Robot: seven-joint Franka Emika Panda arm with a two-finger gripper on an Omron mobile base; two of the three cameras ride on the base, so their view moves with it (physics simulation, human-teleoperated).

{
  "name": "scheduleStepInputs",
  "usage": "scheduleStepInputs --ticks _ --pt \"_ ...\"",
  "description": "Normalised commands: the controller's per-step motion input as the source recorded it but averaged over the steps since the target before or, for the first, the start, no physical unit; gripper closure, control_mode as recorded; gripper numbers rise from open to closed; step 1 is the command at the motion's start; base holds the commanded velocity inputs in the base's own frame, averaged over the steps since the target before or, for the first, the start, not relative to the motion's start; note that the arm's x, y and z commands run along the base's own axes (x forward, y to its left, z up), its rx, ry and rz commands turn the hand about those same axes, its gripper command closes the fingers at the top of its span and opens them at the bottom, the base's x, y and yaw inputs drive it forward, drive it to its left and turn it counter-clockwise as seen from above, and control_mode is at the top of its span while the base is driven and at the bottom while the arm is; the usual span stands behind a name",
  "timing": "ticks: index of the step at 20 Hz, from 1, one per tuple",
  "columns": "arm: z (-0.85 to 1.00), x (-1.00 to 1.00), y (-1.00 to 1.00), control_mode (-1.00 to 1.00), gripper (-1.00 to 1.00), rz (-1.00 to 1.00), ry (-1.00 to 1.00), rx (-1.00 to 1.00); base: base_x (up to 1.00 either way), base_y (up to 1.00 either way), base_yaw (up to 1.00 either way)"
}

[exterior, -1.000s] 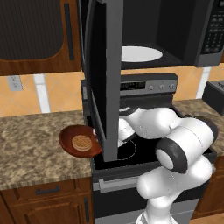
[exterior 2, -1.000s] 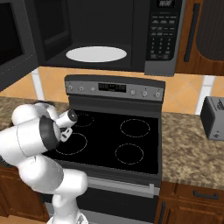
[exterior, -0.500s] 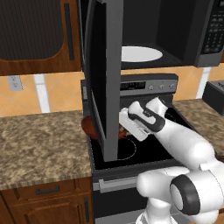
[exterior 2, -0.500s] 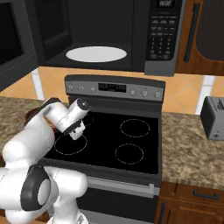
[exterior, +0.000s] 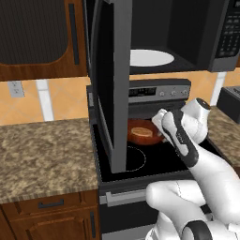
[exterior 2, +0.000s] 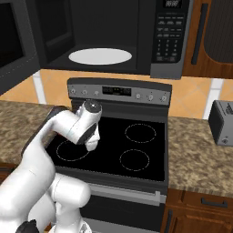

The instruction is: Open the microwave, place the bowl with waffle inside the microwave, then close the microwave door and turn it on.

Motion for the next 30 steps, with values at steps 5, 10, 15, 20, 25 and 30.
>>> scheduleStepInputs --ticks 5,10,15,20,25,30 --pt "0.52 -0.22 -0.23 -1.0 1.0 -0.65 0.03 -0.01 0.0 0.0 0.0" --pt "0.73 -0.66 -0.32 -1.0 1.0 -0.27 0.16 -0.05 0.0 0.0 0.0" --pt "0.84 -0.98 -0.37 -1.0 1.0 -0.16 0.01 -0.1 0.0 0.0 0.0" --pt "1.0 -0.71 -0.14 -1.0 1.0 -0.07 -0.06 -0.14 0.0 0.0 0.0" --pt "1.0 -0.21 0.0 -1.0 1.0 0.04 -0.24 -0.04 0.0 0.0 0.0" --pt "1.0 -0.13 0.0 -1.0 1.0 0.1 -0.3 0.0 0.0 0.0 0.0"
